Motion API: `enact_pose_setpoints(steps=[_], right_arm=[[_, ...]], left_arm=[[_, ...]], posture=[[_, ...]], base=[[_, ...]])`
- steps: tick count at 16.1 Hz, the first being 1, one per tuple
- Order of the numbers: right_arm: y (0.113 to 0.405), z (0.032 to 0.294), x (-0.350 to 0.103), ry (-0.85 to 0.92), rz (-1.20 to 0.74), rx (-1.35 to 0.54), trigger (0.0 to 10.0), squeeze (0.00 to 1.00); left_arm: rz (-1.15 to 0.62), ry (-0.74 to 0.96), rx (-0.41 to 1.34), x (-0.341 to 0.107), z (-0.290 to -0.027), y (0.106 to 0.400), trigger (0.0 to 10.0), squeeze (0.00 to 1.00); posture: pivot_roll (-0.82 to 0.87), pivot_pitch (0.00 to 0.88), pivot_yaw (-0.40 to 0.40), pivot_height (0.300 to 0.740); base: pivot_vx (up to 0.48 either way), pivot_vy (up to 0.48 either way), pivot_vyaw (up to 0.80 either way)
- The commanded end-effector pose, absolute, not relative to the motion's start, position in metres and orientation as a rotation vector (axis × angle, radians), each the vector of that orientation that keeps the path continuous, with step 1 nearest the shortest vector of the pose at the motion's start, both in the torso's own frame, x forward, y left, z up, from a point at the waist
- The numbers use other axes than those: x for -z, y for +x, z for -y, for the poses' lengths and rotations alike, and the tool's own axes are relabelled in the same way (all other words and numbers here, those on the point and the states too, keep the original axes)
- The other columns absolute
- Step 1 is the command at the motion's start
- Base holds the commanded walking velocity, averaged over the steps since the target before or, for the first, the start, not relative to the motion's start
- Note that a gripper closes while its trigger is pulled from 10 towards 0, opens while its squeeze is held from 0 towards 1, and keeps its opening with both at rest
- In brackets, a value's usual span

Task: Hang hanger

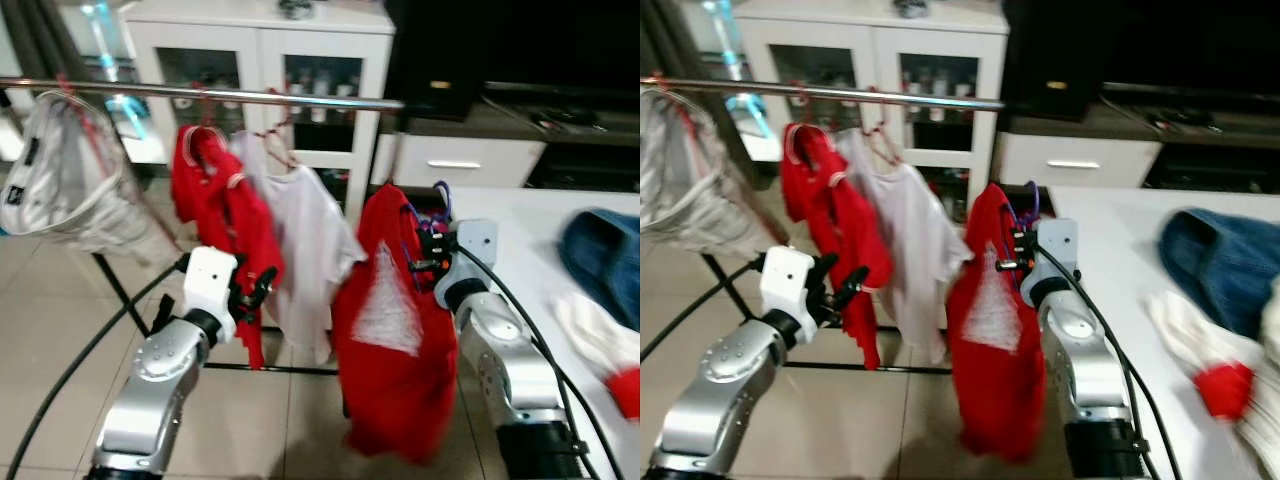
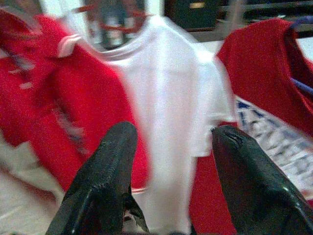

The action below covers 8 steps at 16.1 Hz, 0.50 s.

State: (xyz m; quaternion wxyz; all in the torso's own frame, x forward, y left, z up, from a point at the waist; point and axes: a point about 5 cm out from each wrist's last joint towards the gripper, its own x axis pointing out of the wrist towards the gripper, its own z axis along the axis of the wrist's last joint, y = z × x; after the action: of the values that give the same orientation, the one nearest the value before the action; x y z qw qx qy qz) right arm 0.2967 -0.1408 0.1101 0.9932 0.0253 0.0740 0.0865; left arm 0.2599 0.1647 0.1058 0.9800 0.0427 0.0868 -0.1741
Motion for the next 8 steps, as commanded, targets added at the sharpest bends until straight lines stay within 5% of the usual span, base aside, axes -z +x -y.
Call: enact_pose_setpoints(steps=[1, 3, 4, 6, 8], right_arm=[[0.301, 0.133, -0.12, 0.04, -0.106, -0.221, 10.0, 0.0], [0.296, 0.121, -0.121, 0.02, -0.118, -0.37, 10.0, 0.0], [0.289, 0.115, -0.122, -0.014, -0.109, -0.44, 10.0, 0.0], [0.285, 0.113, -0.12, -0.012, -0.108, -0.441, 10.0, 0.0], [0.285, 0.116, -0.118, 0.027, -0.117, -0.392, 10.0, 0.0]], left_arm=[[-0.163, 0.091, 0.336, -0.109, -0.168, 0.261, 10.0, 0.0], [-0.158, 0.093, 0.336, -0.11, -0.168, 0.262, 10.0, 0.0], [-0.159, 0.096, 0.341, -0.11, -0.168, 0.26, 10.0, 0.0], [-0.166, 0.1, 0.34, -0.108, -0.169, 0.257, 10.0, 0.0], [-0.168, 0.109, 0.355, -0.109, -0.168, 0.256, 10.0, 0.0]], posture=[[0.03, 0.0, -0.039, 0.74], [0.03, 0.0, -0.042, 0.74], [0.03, 0.0, -0.044, 0.74], [0.03, 0.0, -0.046, 0.74], [0.03, 0.0, -0.044, 0.74]], base=[[0.36, 0.0, 0.0], [0.364, 0.0, -0.21], [0.364, 0.0, 0.8], [0.36, 0.0, 0.8], [0.36, 0.0, 0.0]])
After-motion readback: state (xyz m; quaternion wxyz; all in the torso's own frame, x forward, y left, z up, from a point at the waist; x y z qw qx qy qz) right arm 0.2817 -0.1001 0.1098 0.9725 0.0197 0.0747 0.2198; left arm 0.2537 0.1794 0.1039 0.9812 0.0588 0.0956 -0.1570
